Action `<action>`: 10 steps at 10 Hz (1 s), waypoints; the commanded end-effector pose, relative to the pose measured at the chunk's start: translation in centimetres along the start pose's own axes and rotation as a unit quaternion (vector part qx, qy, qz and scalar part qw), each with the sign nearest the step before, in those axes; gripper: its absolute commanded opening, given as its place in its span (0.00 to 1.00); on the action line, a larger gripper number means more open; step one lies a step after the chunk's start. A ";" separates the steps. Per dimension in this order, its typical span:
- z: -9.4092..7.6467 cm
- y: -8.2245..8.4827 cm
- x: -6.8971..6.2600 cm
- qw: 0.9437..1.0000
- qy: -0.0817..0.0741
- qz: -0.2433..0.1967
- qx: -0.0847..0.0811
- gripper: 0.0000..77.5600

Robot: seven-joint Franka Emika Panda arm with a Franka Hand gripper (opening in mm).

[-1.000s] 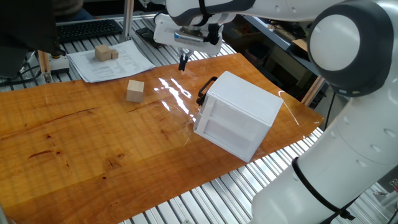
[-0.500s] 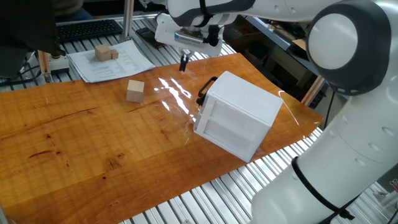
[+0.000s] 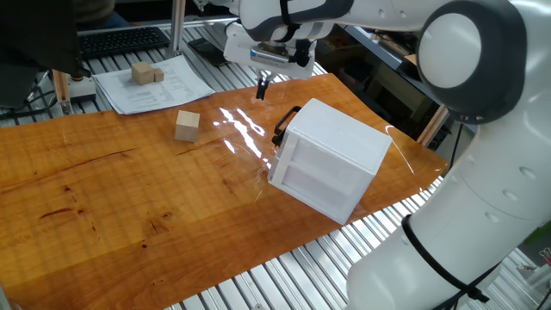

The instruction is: Put things in the drawer

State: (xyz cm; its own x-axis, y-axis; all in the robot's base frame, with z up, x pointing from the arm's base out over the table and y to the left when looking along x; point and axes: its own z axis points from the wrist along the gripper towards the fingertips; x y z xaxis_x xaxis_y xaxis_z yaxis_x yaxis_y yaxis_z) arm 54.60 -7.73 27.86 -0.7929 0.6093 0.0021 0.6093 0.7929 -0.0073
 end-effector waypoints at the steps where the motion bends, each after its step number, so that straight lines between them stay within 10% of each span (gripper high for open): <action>1: 1.2 -1.3 -2.2 1.000 -0.007 -0.002 0.001 0.00; 10: 2.6 -3.3 -4.4 0.997 -0.011 0.071 0.005 0.00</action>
State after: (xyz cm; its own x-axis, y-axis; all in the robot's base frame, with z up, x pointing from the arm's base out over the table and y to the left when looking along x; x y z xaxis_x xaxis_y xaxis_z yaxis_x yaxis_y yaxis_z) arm 55.99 -13.03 25.18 -0.7128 0.7013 -0.0149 0.7014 0.7127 -0.0122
